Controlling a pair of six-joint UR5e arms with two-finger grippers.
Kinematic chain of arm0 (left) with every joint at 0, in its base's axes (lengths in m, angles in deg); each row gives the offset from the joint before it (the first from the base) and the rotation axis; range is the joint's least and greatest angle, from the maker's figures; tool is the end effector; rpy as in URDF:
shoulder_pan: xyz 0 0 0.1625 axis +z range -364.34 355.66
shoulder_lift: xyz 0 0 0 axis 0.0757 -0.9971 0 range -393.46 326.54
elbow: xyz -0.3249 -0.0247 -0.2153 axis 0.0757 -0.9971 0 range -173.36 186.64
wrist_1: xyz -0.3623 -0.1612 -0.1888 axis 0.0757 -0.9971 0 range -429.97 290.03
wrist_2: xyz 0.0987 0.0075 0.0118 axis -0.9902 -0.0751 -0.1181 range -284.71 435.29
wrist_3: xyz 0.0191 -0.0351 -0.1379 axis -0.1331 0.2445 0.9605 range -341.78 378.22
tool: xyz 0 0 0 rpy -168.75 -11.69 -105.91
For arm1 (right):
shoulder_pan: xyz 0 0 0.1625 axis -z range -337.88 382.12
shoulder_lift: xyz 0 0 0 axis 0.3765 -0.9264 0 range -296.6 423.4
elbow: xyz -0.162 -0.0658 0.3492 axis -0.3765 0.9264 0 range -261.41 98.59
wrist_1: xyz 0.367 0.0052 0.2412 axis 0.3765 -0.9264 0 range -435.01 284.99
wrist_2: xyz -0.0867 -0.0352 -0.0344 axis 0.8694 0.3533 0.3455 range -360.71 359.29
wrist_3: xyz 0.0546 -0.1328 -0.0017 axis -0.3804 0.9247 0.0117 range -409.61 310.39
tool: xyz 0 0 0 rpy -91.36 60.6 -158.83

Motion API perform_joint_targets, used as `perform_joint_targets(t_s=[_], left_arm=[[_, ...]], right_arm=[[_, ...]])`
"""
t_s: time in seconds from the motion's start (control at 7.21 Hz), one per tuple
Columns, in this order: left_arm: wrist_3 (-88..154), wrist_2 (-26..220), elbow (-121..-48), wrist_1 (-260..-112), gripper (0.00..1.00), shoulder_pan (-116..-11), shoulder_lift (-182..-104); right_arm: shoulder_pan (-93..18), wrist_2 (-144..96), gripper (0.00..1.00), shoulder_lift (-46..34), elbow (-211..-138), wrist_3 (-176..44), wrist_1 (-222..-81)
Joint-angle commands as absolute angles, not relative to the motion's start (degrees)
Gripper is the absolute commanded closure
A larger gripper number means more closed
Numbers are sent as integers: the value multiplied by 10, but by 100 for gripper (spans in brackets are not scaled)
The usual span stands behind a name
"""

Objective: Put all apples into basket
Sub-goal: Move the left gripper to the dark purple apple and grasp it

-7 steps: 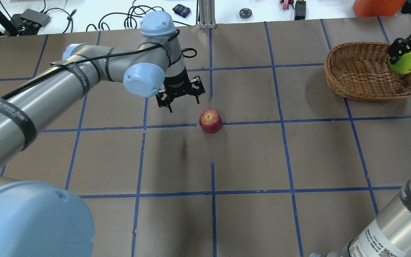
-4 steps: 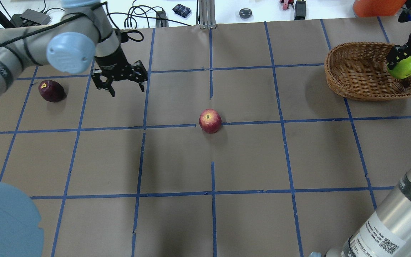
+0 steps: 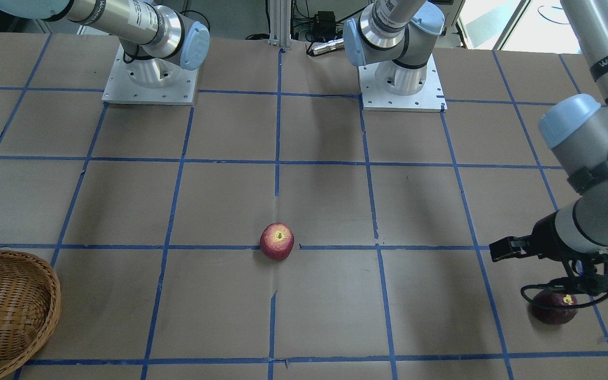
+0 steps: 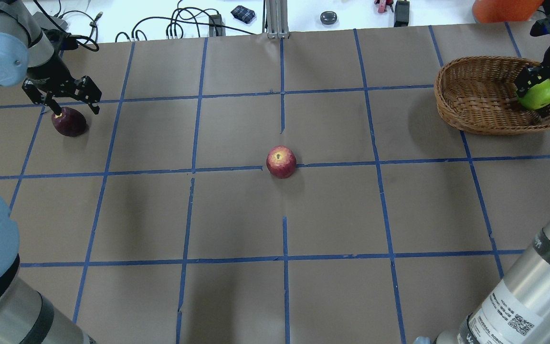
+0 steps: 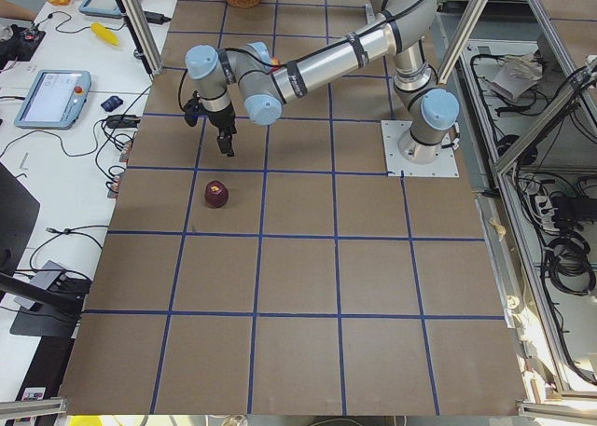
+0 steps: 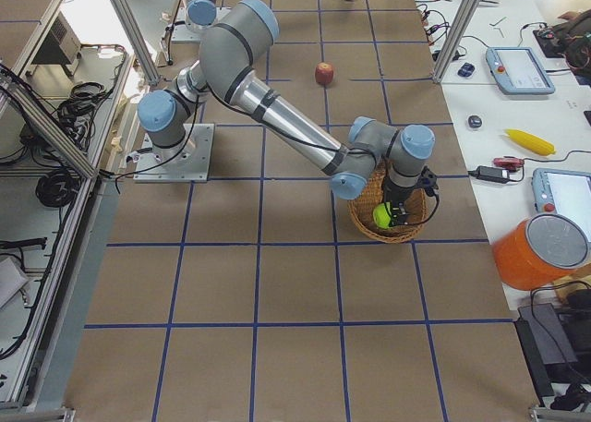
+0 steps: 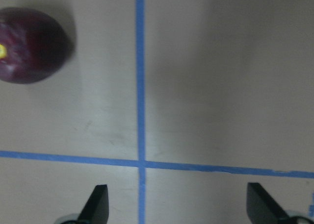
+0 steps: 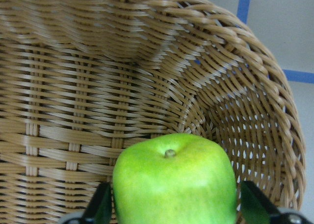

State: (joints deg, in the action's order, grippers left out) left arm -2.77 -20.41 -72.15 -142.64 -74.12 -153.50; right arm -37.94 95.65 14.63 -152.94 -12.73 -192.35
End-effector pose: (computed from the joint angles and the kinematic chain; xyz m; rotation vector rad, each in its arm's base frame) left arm 0.1259 -0.6863 0.2201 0.0225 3.0563 0.0911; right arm -0.2747 -0.7120 0.1600 0.1750 -3.0000 0.0083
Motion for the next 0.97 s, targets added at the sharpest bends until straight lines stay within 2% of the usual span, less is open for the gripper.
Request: perform_joint_targets(t_s=[0.0,0.14,0.42,0.69,0.83], left_arm=[[-151,-224,-653,-1381,4,-719,-1608],[-180,-224,-633,-1379,4,-704,-1636],[-186,-224,-639,-1381,3,-698,-1660],[-204,-224,-644,-1382,3,-687,-1689],[-226,-223,-645,-1381,23,-682,-1694]], right_arm=[[-379,957,0,146,-1526,-127,-1924],[-380,961,0,134,-1524,-130,-1912],[-397,959,0,58,-1528,-172,-1794],[-464,909,0,7,-1534,-207,-1691],[-525,889,0,-17,-1542,-214,-1684]])
